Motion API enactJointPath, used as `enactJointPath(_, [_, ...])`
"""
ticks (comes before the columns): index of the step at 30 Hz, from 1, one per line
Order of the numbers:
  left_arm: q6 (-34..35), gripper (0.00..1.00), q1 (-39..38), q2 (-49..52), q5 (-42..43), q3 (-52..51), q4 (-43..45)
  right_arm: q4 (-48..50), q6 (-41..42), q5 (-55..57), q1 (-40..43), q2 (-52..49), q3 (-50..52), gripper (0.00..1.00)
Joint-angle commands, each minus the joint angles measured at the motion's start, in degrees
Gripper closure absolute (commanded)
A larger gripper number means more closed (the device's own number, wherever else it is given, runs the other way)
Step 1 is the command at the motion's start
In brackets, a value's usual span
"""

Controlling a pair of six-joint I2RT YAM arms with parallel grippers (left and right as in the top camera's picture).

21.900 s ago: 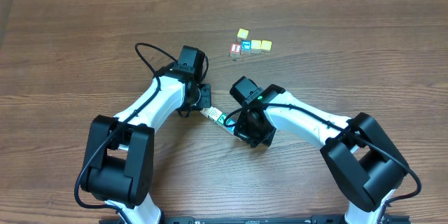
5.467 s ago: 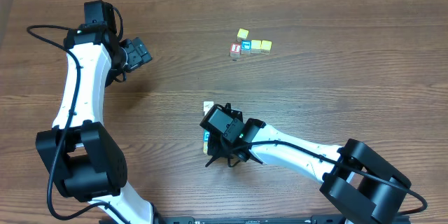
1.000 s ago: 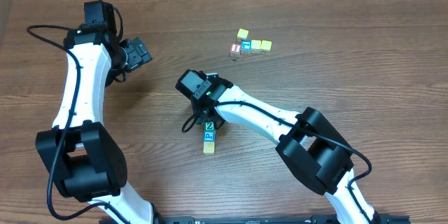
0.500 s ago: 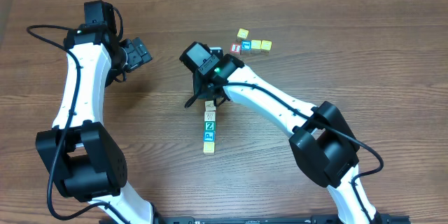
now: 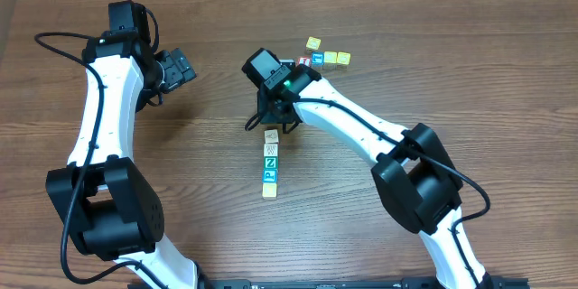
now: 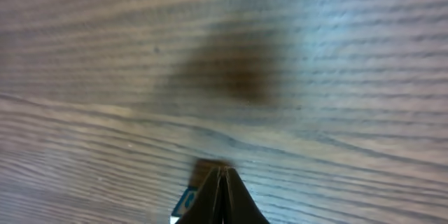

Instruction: Flip 5 blocks

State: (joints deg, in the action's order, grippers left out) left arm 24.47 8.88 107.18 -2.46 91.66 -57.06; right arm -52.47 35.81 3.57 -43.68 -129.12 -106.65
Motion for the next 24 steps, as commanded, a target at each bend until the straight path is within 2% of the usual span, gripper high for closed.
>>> enactJointPath(1, [0.0,0.00,0.1,0.7,-0.9,0.3,0.1,-0.6,-0.2,-1.3,-0.9,-0.2,-0.4,0.96])
enactJointPath(15, [0.0,0.00,0.1,0.7,-0.9,0.3,0.1,-0.4,-0.2,-1.0,-1.3,-2.1,0.2,0.96])
enactJointPath(24, [0.0,0.00,0.1,0.7,-0.9,0.3,0.1,-1.7,0.0,-6.8,-1.3,-2.1,0.2,0.96])
